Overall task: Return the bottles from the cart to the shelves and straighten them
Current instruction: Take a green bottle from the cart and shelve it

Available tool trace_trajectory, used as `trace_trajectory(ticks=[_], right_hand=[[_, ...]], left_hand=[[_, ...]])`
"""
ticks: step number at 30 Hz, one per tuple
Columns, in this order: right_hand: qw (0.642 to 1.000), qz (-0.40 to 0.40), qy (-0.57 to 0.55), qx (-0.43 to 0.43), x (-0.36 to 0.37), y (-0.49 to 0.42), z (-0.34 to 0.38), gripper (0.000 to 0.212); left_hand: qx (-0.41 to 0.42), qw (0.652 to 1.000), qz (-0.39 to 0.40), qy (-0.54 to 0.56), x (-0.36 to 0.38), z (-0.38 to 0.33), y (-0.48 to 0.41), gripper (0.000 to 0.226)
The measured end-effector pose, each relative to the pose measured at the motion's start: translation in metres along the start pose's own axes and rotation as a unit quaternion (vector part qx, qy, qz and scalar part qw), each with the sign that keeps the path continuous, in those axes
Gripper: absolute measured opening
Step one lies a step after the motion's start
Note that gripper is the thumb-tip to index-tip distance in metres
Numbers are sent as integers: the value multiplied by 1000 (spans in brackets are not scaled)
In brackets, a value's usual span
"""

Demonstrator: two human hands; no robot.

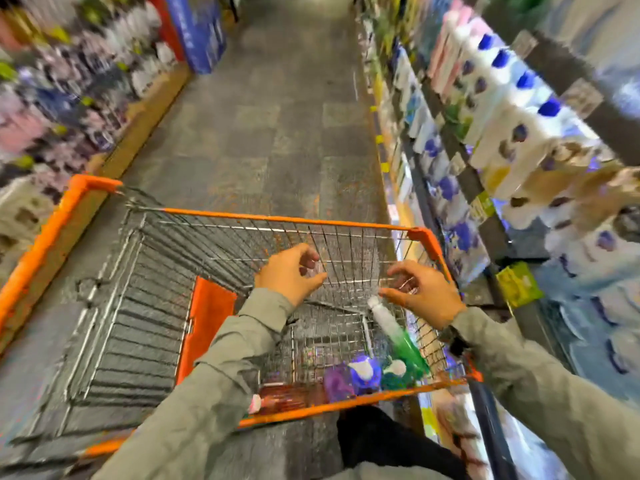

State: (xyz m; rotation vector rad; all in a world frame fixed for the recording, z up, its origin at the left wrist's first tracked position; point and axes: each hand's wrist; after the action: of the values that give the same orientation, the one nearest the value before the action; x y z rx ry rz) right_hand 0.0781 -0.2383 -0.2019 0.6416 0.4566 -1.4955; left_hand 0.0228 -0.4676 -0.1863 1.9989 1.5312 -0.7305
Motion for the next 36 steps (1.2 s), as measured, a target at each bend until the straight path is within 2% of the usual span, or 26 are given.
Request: trace_trajectory(ticks=[12,18,22,26,30,34,36], right_hand=[[992,90,12,93,47,-51,-100,32],[981,152,59,103,76,-57,-158,29],[966,214,114,90,93,-52,-188,39],[925,325,182,78,104,-48,-204,58],[897,372,233,61,110,-44,-220,65],[823,446,352,1,111,-40,-227,71],[804,468,367,-10,112,-36,-232,82]], left_hand=[[-54,982,178,-12,106,68,-44,31],[-22,958,275,-77,143,114,-50,39],[7,937,334,-102,173,131,-44,46],[30,912,394,-110,198,138,-37,54],[39,889,440,-122,217,151,-32,59],[34,870,472,-139,228,160,-33,65],[54,860,486,-144,231,162,-33,75]])
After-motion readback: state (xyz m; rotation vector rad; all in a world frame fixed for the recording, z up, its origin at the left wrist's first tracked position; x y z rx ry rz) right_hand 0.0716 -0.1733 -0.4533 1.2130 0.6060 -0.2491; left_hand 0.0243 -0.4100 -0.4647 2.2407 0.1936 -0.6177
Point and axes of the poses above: each hand's wrist, its own y-axis away from the middle knuckle, its own x-axis out of the palm, z = x × y, and after that the axes turned 1 degree about y, right-handed
